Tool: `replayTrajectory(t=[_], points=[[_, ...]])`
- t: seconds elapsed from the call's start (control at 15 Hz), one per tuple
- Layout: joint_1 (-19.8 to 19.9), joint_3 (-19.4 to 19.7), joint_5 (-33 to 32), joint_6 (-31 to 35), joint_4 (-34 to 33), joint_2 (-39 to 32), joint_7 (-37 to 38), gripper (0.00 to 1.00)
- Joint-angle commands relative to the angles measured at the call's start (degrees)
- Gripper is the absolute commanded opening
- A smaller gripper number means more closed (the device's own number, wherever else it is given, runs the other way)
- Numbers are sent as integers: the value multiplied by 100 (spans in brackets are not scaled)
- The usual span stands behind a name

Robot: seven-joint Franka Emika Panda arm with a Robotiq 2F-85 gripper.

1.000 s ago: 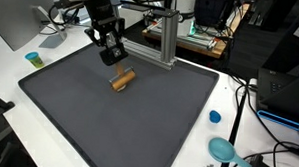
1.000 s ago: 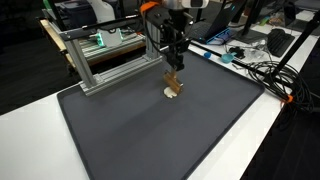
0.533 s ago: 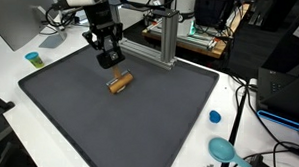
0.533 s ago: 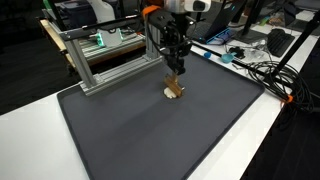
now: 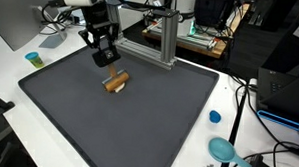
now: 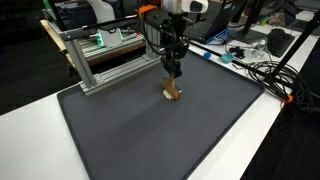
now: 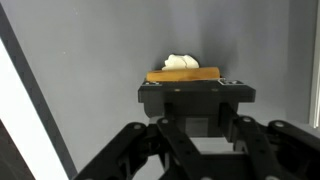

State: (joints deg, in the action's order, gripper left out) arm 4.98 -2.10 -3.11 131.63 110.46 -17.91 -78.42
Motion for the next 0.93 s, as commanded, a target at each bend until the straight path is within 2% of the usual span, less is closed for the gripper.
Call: replayTrajectory(t=[0.0,0.67,0.87], points=[[-50,195,-529,398,69,-173,275,21],[-59,271,-1162,450,250,-201,753,21],[37,214,-952,77,112,22,610,21]])
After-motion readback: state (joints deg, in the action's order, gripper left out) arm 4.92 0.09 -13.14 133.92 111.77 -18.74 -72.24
